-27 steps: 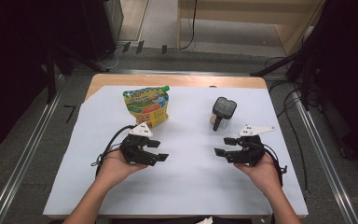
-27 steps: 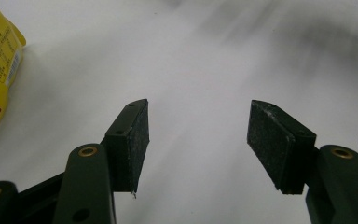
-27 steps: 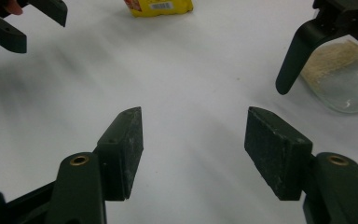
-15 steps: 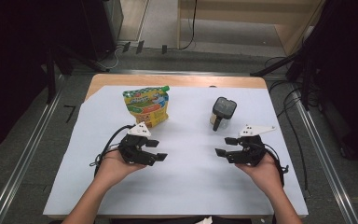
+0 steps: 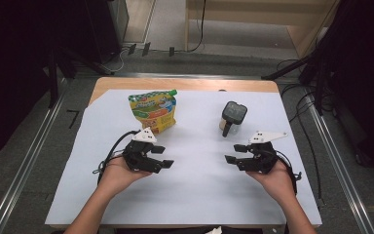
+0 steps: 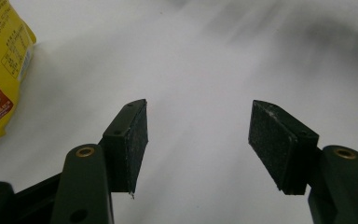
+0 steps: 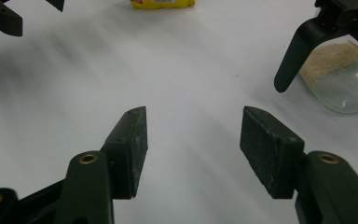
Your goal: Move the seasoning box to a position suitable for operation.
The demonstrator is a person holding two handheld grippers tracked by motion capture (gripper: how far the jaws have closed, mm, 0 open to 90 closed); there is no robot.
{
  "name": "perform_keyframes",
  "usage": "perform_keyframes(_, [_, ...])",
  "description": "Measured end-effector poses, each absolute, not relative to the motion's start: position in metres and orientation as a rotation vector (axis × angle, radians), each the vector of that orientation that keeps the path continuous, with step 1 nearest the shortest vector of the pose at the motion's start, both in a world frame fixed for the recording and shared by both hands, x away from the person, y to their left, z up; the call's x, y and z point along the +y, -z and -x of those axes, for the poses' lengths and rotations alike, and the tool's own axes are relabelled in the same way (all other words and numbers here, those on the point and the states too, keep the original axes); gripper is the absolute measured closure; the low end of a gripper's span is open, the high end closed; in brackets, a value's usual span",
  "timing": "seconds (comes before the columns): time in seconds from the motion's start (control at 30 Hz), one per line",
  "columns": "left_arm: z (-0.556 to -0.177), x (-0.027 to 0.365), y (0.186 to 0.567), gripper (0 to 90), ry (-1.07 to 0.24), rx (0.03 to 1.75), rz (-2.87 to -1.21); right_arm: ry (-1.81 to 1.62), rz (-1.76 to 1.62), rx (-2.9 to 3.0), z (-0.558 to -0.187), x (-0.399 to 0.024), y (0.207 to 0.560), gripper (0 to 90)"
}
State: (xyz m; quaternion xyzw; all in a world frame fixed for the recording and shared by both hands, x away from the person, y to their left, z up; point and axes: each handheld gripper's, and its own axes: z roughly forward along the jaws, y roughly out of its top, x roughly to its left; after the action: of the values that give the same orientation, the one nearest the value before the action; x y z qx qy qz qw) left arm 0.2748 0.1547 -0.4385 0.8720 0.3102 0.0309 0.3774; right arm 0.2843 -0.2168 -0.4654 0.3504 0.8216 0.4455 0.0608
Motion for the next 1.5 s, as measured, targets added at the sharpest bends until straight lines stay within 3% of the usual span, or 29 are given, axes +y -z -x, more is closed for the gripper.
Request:
perform_keyframes(0.97, [-0.275,0.156,0.436,37.1,-0.097,0.779,-2.225,-1.313,-1.007,2.447,-0.291,-0.227,0.458,41.5])
perform_keyframes(1.5, [-0.271,0.149,0.436,37.1,-0.109,0.741,-2.247,-1.283,-1.121,2.34,-0.354,-0.267,0.454,38.0])
